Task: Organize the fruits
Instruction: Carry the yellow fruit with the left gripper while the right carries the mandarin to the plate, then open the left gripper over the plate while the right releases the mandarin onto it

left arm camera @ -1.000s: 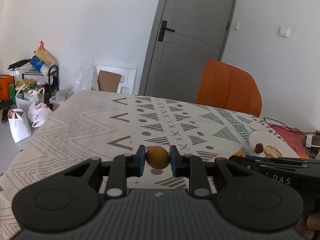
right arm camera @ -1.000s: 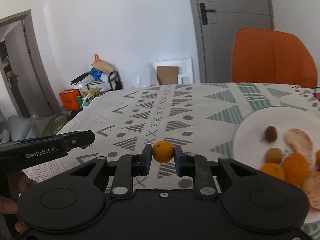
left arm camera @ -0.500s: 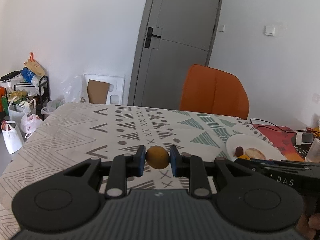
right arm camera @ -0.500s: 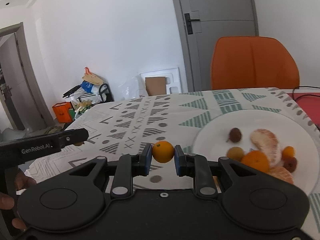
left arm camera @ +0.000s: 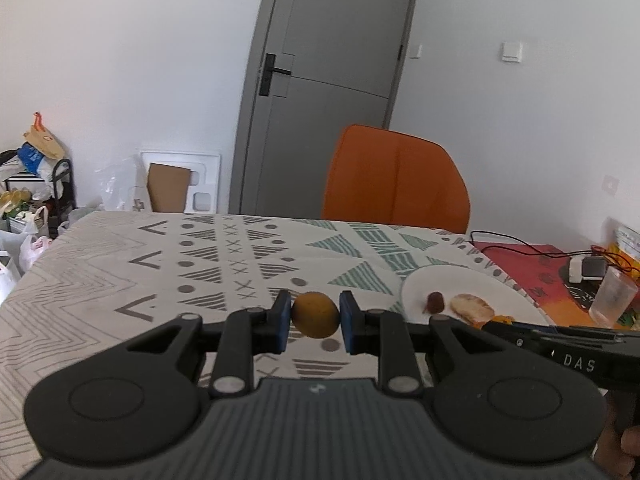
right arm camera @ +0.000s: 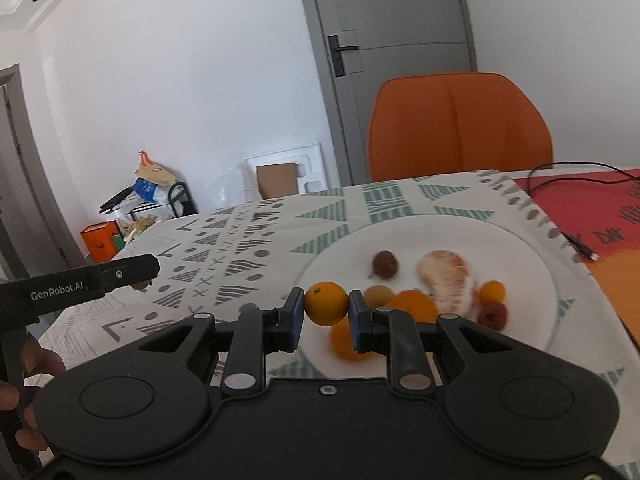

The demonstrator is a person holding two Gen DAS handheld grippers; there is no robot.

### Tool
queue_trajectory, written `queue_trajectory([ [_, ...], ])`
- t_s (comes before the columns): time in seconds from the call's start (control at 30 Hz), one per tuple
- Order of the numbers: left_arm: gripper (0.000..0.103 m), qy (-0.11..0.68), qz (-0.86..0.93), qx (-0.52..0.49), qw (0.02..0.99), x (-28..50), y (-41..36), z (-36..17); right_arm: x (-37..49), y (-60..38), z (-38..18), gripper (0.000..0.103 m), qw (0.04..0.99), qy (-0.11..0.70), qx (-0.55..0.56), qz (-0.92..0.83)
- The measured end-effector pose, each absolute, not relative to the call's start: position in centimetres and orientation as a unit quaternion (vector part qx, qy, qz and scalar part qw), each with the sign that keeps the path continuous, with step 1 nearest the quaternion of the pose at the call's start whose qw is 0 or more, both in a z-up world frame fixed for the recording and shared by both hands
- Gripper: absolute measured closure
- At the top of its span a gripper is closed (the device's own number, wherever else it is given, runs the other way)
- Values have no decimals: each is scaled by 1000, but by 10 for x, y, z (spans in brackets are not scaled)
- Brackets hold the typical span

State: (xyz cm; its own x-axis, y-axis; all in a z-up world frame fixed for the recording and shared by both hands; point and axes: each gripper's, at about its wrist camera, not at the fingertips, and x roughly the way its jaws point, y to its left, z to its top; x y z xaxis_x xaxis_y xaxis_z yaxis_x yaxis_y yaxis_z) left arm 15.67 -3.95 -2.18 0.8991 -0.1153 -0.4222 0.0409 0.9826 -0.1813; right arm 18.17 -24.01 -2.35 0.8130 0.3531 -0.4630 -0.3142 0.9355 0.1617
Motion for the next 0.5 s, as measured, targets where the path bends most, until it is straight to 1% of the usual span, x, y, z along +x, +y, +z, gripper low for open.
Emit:
queue_trajectory([
  [0.23, 79, 230, -62, -76, 968, 163, -61, -25, 180, -263, -31, 81, 953, 260, 46, 152],
  [0.27, 79, 231, -64, -74, 968, 165, -64, -26, 181, -266, -32, 78, 952, 262, 48, 151],
  [0.3, 79, 231, -68, -72, 968, 166, -67, -26, 181, -268, -33, 72, 951, 265, 49, 152],
  [0.37, 79, 233, -73, -68, 967, 170, -72, -27, 181, -276, -33, 69, 954, 261, 54, 141],
  [0.5, 79, 232, -86, -64, 967, 177, -81, -26, 183, -298, -29, 69, 960, 250, 64, 112],
])
